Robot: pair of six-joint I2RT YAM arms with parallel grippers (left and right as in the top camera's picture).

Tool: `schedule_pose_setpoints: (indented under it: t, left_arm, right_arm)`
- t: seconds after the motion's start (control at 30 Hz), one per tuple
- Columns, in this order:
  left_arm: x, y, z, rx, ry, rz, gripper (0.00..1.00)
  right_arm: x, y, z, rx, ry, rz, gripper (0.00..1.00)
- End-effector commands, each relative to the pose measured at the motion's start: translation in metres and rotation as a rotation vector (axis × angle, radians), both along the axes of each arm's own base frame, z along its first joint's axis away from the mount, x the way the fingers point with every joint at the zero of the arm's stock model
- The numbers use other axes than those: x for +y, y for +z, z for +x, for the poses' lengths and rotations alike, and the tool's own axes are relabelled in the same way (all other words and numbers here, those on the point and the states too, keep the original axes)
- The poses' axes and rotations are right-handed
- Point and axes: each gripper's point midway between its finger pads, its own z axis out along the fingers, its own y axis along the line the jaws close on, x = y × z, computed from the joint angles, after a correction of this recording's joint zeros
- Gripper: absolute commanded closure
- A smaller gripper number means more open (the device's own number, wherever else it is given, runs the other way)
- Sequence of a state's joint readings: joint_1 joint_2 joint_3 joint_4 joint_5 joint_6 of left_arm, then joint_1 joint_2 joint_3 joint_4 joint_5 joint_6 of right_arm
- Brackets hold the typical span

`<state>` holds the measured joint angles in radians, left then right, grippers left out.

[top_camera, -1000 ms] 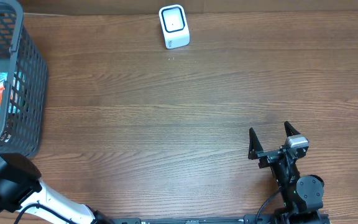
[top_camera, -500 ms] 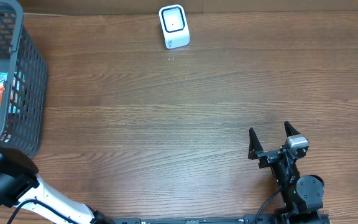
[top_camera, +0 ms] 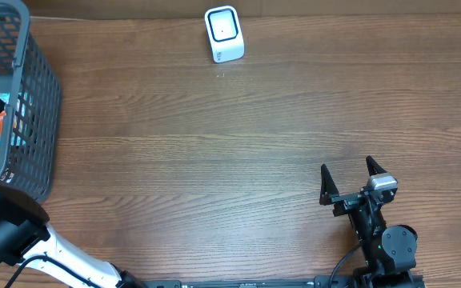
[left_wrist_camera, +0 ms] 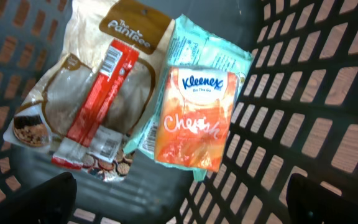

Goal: Scan the item barcode
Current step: 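Lower the left gripper into the basket and grasp the teal-orange packet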

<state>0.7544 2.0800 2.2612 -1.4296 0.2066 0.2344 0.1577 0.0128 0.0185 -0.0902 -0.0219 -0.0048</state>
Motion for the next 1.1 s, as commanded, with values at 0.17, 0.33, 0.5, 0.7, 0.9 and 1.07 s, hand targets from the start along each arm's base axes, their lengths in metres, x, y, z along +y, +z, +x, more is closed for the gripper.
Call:
schedule_pose_setpoints:
  t: [0.17, 0.33, 0.5, 0.7, 0.9, 1.07]
  left_arm:
    - [-0.003, -0.003, 0.009, -0.029, -0.06, -0.006, 0.0]
    - [0.006, -0.005, 0.017, -0.054, -0.098, 0.043, 0.0]
    - [0.009, -0.027, 0.021, -0.045, -0.122, 0.045, 0.0]
    - [0.009, -0.049, 0.027, -0.054, -0.166, 0.042, 0.0]
    - [-0.002, -0.069, 0.031, -0.034, -0.247, 0.047, 0.0]
    - [-0.011, -0.084, 0.034, -0.012, -0.289, 0.045, 0.0]
  right_arm:
    - [0.0, -0.001, 0.0, -0.007, 0.001, -0.006, 0.0]
    - [0.0, -0.001, 0.0, -0.007, 0.001, -0.006, 0.0]
    - [0.0, -0.001, 0.0, -0.007, 0.001, -0.006, 0.0]
    - [0.0, -0.001, 0.0, -0.007, 0.001, -0.006, 0.0]
    - [0.0, -0.001, 0.0, -0.007, 0.001, -0.006, 0.0]
    - [0.0, -0.001, 0.0, -0.007, 0.001, -0.006, 0.0]
